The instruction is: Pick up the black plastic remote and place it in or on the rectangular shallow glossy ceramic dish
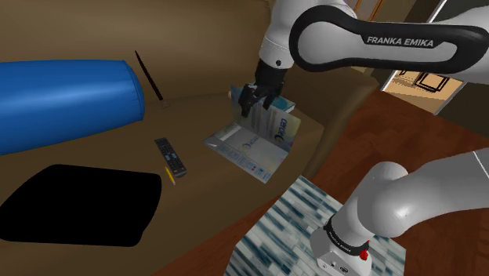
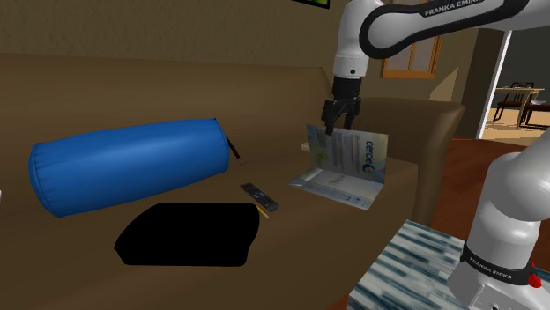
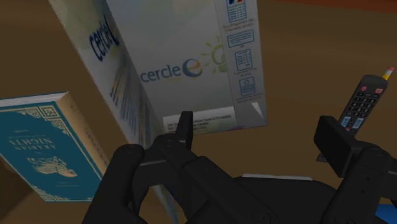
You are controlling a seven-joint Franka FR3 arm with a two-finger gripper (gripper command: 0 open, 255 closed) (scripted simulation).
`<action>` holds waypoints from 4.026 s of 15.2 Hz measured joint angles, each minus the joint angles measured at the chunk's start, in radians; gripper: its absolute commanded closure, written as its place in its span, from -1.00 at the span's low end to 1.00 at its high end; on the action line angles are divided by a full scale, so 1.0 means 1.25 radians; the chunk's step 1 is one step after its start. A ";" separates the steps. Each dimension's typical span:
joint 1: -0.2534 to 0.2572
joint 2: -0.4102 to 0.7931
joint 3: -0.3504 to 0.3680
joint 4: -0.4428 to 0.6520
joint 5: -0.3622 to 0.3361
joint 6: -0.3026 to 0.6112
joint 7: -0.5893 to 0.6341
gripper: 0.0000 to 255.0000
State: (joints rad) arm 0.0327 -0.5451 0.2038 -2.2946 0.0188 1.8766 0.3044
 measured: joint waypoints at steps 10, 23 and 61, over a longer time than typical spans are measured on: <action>0.005 0.258 0.107 0.100 -0.034 0.136 0.144 -1.00; 0.069 0.658 0.164 0.366 -0.202 0.208 0.349 -1.00; 0.069 0.657 0.166 0.413 -0.195 0.161 0.340 1.00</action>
State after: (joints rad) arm 0.1193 0.2756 0.4112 -1.7786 -0.2254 2.0775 0.7292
